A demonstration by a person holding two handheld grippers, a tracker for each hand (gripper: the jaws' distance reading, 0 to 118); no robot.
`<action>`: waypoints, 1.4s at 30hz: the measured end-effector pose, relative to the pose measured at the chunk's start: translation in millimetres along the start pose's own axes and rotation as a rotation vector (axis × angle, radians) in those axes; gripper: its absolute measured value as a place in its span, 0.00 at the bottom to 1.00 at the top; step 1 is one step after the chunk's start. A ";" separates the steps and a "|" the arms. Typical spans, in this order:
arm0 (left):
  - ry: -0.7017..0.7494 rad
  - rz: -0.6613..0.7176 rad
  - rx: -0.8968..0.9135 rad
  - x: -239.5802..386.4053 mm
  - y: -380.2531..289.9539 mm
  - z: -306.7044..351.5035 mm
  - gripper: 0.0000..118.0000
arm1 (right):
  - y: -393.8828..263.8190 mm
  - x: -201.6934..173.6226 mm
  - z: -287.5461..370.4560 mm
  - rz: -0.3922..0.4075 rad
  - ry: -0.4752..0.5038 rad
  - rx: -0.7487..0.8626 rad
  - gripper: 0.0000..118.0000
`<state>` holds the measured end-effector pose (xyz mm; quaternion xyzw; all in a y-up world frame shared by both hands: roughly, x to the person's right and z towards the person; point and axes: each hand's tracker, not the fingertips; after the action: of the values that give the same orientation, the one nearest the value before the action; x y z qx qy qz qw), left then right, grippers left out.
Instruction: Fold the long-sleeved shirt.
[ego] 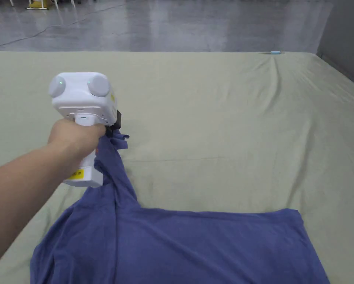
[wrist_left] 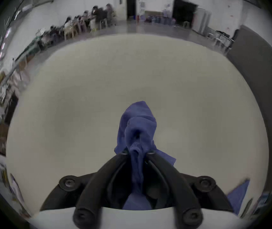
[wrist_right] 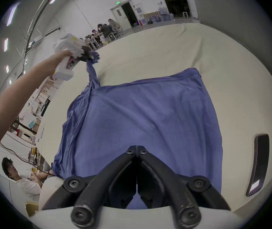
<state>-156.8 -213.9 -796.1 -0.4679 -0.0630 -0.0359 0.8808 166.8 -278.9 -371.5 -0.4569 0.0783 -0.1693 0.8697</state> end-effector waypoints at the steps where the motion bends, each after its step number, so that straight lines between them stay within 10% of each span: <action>1: 0.015 -0.030 0.050 5.6 -21.0 37.1 0.02 | 0.0 -0.4 -0.3 0.001 0.004 -0.002 0.00; 8: -0.013 -0.070 0.047 7.0 -158.6 135.1 0.02 | -3.7 -7.6 -2.8 0.029 -0.006 -0.016 0.00; 21: 0.012 0.118 -0.085 14.8 -317.0 51.0 0.06 | -5.4 -9.9 -13.1 0.046 -0.019 -0.055 0.00; 24: -0.009 0.123 -0.108 7.1 -304.9 47.2 0.20 | -4.4 -6.7 -11.5 0.035 -0.019 -0.055 0.00; 27: -0.188 0.165 -0.148 -8.5 -294.1 79.6 0.90 | -4.2 -4.4 -11.0 0.023 -0.015 -0.051 0.00; 30: -0.235 0.195 0.043 -30.3 -304.5 115.7 0.97 | -5.0 -6.1 -12.5 0.025 -0.013 -0.055 0.00; 35: -0.075 0.094 -0.146 -37.9 -324.9 110.4 0.86 | -8.9 -16.7 -14.7 0.082 -0.032 -0.055 0.00; 36: -0.074 0.096 -0.159 -39.3 -327.8 104.7 0.60 | -9.7 -18.3 -15.1 0.092 -0.038 -0.054 0.00; 37: -0.074 0.112 -0.122 -18.8 -343.9 126.1 0.03 | -10.6 -20.2 -15.7 0.103 -0.048 -0.054 0.00; 42: -0.073 0.126 -0.106 -15.9 -332.8 143.5 0.00 | -12.9 -26.0 -13.8 0.137 -0.074 -0.040 0.00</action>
<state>-224.3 -281.0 -446.1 -0.5179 -0.0635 0.0333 0.8524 135.7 -286.7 -369.3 -0.4735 0.0804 -0.0907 0.8724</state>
